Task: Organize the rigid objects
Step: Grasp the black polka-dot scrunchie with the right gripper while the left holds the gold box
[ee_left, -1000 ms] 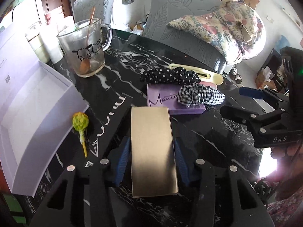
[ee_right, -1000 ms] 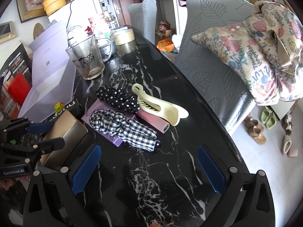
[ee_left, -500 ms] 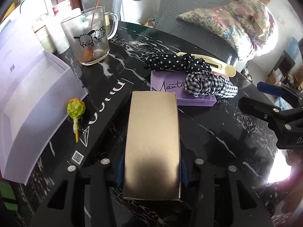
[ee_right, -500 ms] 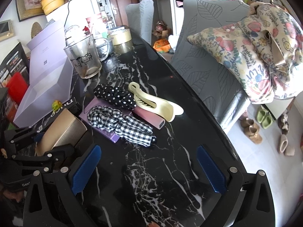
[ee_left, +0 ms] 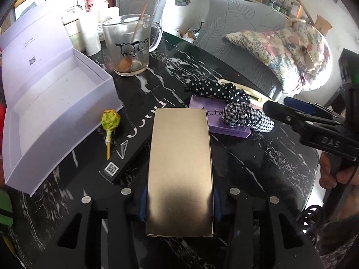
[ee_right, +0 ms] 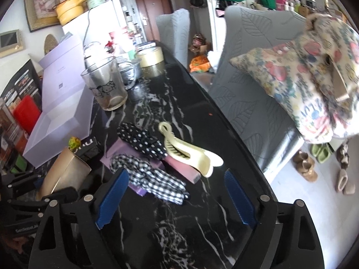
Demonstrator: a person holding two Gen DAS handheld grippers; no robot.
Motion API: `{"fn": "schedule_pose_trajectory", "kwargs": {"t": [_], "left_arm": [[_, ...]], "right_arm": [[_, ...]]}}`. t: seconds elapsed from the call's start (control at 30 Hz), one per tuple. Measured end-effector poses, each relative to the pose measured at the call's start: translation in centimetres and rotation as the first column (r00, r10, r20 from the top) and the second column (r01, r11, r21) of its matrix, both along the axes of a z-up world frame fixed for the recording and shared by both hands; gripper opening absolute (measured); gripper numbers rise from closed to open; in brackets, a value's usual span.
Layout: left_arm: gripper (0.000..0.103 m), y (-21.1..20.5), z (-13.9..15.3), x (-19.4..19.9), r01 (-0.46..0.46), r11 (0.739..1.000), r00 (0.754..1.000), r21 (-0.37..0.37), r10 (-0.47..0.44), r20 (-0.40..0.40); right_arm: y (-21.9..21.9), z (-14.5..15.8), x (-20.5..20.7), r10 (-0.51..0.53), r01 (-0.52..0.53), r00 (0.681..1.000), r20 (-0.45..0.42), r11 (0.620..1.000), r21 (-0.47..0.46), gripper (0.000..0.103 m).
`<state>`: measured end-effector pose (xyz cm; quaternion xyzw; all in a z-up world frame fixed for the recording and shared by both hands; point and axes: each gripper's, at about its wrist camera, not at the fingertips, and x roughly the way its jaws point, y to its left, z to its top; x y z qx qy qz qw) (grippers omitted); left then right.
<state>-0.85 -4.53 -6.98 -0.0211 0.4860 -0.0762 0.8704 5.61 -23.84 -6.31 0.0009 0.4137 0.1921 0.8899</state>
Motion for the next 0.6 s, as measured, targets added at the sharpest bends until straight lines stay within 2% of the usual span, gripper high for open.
{"fn": "schedule_pose_trajectory", "kwargs": {"t": [0.13, 0.3, 0.6], "left_arm": [[0.043, 0.5, 0.7, -0.2, -0.031, 0.999, 0.999, -0.018, 0.031, 0.010], [0.043, 1.2, 1.0, -0.1, -0.068, 0.997, 0.998, -0.021, 0.068, 0.014], [0.043, 2.2, 0.6, 0.0, -0.097, 0.995, 0.995, -0.034, 0.097, -0.001]], "right_arm": [[1.8, 0.4, 1.0, 0.090, -0.090, 0.996, 0.025, 0.996, 0.002, 0.074], [4.1, -0.2, 3.1, 0.206, -0.205, 0.979, 0.007, 0.979, -0.015, 0.060], [7.3, -1.6, 4.4, 0.314, -0.314, 0.949, -0.029, 0.937, -0.151, 0.056]]}}
